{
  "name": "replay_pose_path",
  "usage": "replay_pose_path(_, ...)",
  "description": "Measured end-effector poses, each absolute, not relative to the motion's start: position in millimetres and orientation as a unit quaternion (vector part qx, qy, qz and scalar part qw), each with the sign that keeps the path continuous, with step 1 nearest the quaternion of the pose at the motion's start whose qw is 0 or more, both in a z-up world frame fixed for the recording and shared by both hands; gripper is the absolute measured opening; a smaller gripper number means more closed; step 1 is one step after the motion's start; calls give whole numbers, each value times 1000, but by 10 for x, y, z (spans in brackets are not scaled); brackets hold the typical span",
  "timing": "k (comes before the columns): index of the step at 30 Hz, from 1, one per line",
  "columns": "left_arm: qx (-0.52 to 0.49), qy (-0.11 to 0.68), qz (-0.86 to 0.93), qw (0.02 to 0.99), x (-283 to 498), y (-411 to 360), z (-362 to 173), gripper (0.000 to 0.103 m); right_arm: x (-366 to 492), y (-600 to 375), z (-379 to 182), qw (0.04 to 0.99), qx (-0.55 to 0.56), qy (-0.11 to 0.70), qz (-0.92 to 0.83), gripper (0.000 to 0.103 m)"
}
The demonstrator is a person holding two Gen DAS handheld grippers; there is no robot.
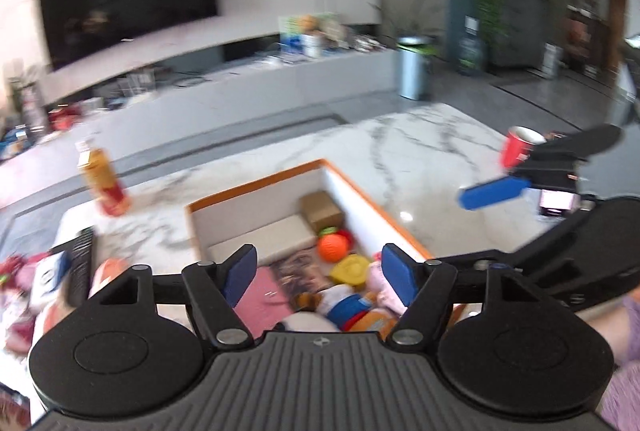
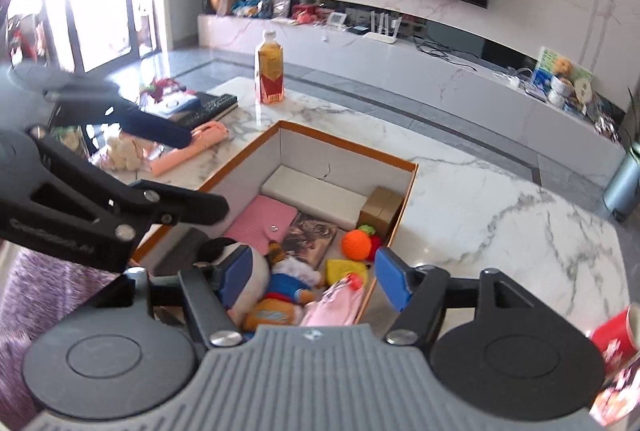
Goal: Organize objects
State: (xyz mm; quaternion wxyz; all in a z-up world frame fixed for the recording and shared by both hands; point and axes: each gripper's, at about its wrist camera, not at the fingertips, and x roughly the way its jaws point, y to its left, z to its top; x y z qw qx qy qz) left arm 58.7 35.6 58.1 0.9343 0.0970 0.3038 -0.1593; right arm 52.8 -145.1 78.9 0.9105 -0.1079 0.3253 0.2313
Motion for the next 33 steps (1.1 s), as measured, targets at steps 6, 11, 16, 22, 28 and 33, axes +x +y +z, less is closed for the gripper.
replay_pose_path(6, 56, 297, -84, 949, 351, 443, 472, 89, 289, -1427, 699, 920, -67, 331, 202, 79)
replay_pose_path(11, 39, 288, -45, 956, 246, 476, 328, 92, 225, -1426, 614, 925, -39, 335, 175, 85)
replay_pose_path(16, 6, 301, -19, 953, 233, 538, 131, 92, 243, -1386, 427, 924, -35, 351, 151, 89)
replay_pose_path(22, -8, 342, -2, 940, 287, 532, -90, 92, 277, -1365, 250, 916, -31, 372, 144, 90)
replay_pose_path(28, 3, 343, 5, 939, 258, 532, -92, 92, 309, -1378, 209, 915, -28, 377, 144, 90)
replay_pose_path(33, 3, 345, 7, 939, 263, 547, -76, 92, 310, -1377, 195, 915, -31, 376, 140, 91)
